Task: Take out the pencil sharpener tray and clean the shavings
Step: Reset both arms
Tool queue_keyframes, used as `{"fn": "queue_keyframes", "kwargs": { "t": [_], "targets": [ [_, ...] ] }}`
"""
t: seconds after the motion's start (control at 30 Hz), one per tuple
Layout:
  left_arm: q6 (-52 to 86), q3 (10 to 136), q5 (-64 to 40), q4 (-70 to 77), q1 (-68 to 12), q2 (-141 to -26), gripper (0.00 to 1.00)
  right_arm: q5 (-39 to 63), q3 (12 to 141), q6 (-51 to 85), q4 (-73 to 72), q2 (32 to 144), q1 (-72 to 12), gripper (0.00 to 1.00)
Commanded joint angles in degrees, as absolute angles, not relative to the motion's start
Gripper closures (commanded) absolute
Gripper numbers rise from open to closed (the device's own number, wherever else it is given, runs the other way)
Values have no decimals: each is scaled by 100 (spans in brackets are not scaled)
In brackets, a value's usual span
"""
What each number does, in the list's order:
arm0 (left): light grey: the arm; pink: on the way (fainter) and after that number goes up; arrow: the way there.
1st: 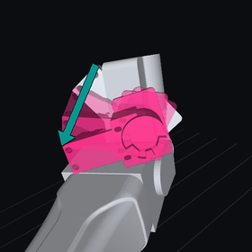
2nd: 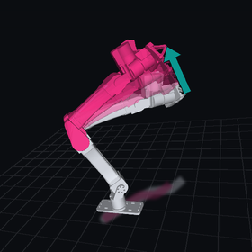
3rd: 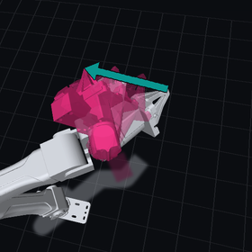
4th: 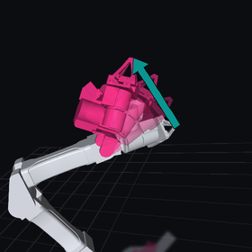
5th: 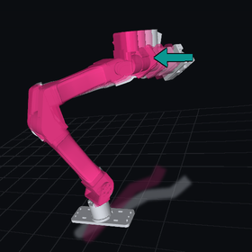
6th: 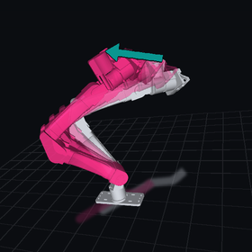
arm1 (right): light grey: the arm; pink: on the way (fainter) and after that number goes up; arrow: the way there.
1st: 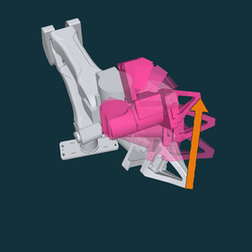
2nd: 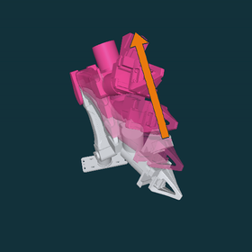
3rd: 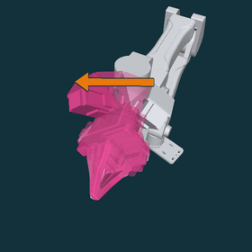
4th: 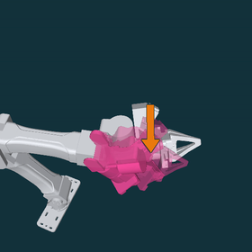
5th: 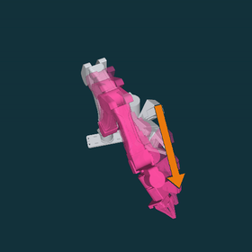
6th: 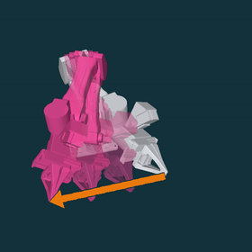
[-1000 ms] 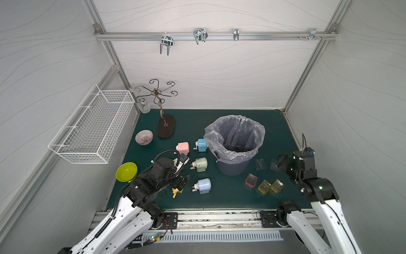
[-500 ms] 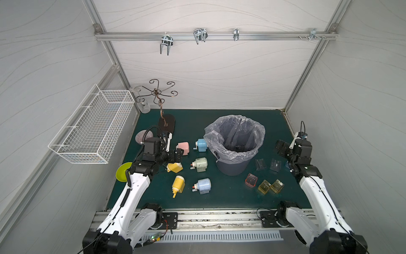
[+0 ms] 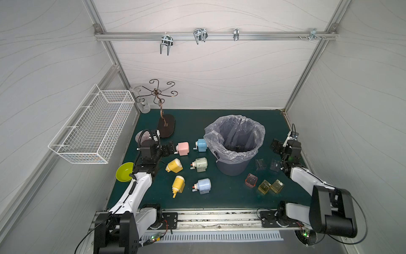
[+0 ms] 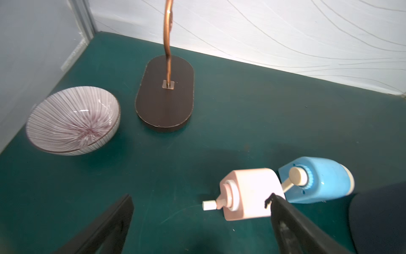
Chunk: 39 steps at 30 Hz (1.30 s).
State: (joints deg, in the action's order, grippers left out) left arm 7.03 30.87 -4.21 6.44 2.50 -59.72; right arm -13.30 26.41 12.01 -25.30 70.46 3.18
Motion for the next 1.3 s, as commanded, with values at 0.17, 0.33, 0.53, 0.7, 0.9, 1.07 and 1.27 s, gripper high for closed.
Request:
{"fn": "queue_keyframes", "kwargs": {
  "t": [0.17,0.33,0.53,0.7,0.9,1.07,1.27],
  "targets": [
    [954,3793,-500,-1152,321,-5801,0,-2768,2679,1791,-1478,6197,-206,1],
    [2154,4289,182,-2651,324,-5573,0,-3001,3316,3150,1038,5399,-108,1],
    [2609,4825,-24,-3877,325,-5366,0,-2588,4034,3375,2617,4686,-70,1],
    [3130,5058,-650,-4785,320,-5669,16,-2218,4437,3133,3143,4331,-141,1],
    [3591,4799,-1032,-5099,323,-5711,30,-2231,4606,2845,3466,4108,-351,1],
    [3624,4672,-1335,-4966,311,-5794,37,-2194,4495,2838,3532,3958,-457,1],
    [3696,4814,-1413,-4843,-69,-6152,57,-2109,4447,2897,3564,3909,-495,1]
  ]
}}
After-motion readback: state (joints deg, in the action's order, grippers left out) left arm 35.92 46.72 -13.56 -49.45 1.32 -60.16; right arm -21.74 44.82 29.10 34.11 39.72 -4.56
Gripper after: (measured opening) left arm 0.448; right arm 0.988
